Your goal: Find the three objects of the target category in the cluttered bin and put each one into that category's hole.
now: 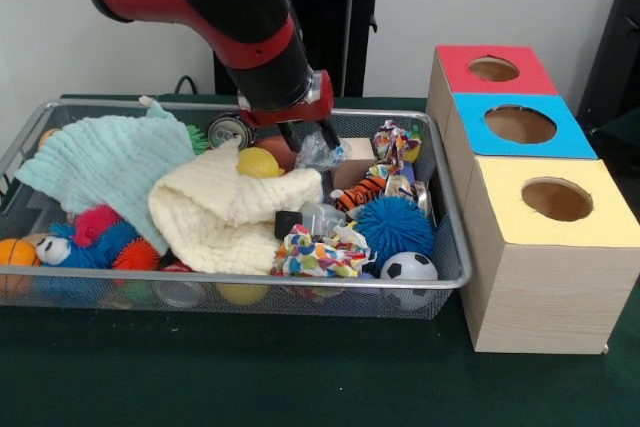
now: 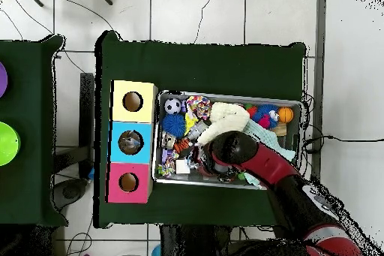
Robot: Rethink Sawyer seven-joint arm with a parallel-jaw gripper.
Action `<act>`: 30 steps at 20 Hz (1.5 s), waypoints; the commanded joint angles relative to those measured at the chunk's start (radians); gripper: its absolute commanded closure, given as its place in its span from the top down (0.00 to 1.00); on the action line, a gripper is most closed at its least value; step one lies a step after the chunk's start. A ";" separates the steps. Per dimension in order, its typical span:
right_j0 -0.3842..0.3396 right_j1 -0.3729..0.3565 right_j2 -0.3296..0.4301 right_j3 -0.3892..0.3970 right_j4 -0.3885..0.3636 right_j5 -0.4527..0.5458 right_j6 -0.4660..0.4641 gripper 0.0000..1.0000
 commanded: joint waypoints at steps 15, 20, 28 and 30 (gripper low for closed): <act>-0.248 -0.003 0.286 0.180 0.029 -0.423 0.171 0.00; -0.285 -0.013 0.323 0.209 0.030 -0.423 0.165 0.00; -0.395 -0.039 0.463 0.303 0.052 -0.457 0.191 0.00; -0.416 -0.038 0.489 0.320 0.051 -0.470 0.200 0.00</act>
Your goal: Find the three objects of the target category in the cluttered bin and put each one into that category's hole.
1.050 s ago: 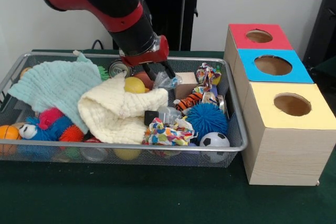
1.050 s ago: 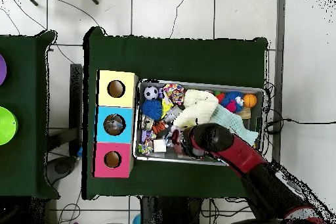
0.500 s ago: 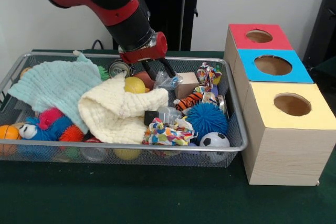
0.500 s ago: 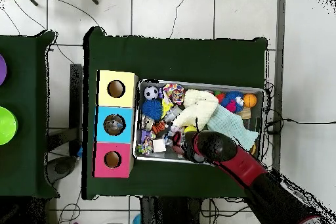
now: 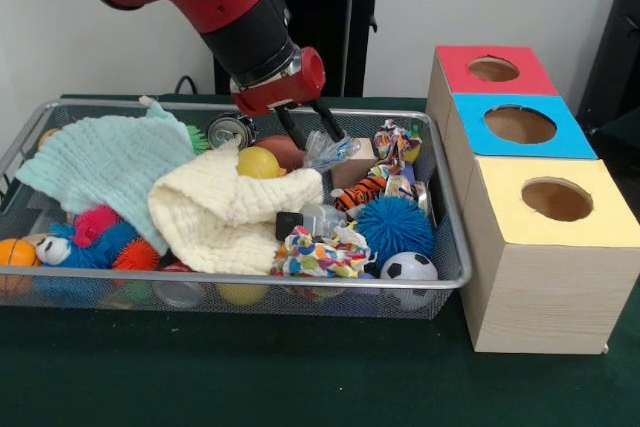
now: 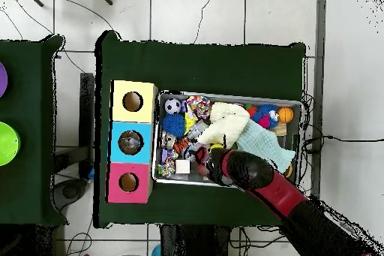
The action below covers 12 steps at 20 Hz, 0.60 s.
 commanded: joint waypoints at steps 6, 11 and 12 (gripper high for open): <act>-0.101 -0.054 0.219 0.090 0.051 -0.165 0.238 0.00; -0.103 -0.081 0.242 0.112 0.069 -0.165 0.260 0.00; -0.100 -0.080 0.246 0.115 0.077 -0.164 0.266 0.00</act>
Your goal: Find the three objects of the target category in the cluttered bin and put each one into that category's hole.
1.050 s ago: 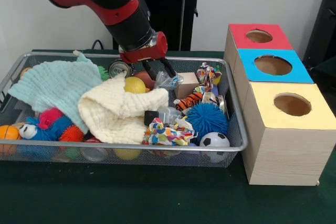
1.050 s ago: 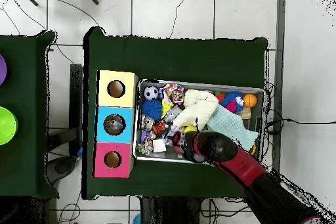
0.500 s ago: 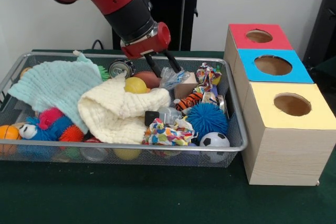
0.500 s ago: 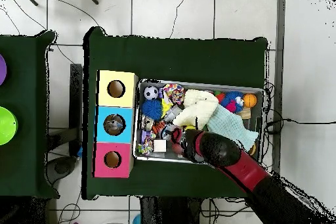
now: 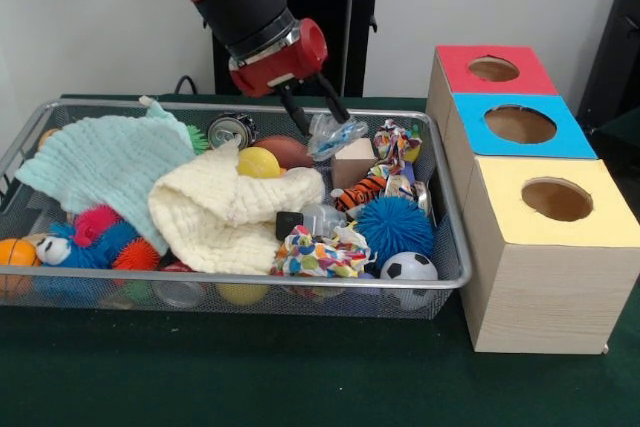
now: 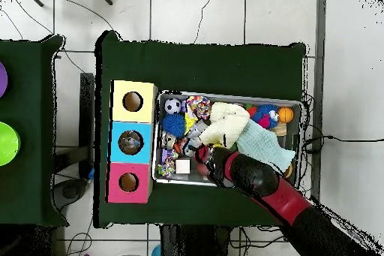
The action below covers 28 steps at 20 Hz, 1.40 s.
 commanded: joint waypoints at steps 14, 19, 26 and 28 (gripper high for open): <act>0.044 -0.092 0.219 0.127 0.142 -0.183 0.399 0.00; 0.047 -0.098 0.230 0.135 0.137 -0.194 0.414 0.00; 0.074 -0.090 0.228 0.121 0.121 -0.262 0.454 0.00; 0.078 -0.093 0.238 0.123 0.123 -0.281 0.474 0.00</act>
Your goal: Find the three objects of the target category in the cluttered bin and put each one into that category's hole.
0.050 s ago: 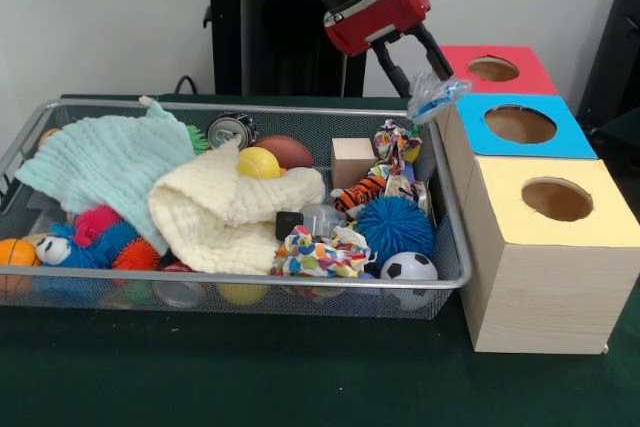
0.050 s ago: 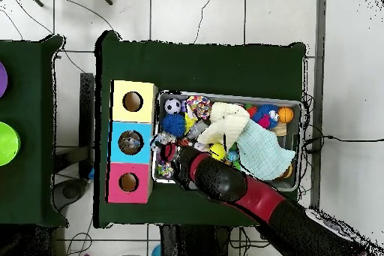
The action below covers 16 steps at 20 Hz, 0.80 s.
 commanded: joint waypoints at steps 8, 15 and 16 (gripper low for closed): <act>0.028 0.029 0.076 -0.021 0.015 -0.226 0.338 0.00; 0.021 0.059 0.080 -0.050 0.026 -0.235 0.352 0.00; 0.019 0.067 0.081 -0.054 0.025 -0.239 0.355 0.00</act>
